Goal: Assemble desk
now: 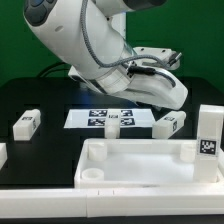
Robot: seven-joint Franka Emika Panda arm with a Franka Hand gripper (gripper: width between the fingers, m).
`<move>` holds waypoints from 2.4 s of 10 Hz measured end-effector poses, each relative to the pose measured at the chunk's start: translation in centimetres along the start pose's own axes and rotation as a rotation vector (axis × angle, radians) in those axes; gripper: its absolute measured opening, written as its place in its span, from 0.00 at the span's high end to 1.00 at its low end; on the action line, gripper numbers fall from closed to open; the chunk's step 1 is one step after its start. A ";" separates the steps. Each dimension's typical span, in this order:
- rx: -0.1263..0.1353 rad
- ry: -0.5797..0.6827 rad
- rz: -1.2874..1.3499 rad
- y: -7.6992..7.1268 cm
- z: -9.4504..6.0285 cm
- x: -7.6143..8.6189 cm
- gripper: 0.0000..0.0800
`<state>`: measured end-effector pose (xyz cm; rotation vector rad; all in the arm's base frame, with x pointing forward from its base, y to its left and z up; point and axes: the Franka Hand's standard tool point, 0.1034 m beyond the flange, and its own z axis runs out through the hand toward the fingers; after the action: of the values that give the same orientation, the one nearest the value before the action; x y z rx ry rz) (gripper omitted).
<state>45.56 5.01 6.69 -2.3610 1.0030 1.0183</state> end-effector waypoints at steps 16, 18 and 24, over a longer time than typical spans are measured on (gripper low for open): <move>0.073 -0.109 -0.015 -0.5 6.1 1.3 0.19; 0.079 -0.181 0.017 -0.2 6.6 1.3 0.19; 0.064 -0.186 0.024 -0.2 7.0 1.1 0.47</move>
Offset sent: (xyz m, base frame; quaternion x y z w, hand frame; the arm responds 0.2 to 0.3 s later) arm 0.0017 0.0182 -0.0134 0.0847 -0.1007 -0.0224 0.9911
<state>42.90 8.70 1.22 -2.1620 0.9803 1.1728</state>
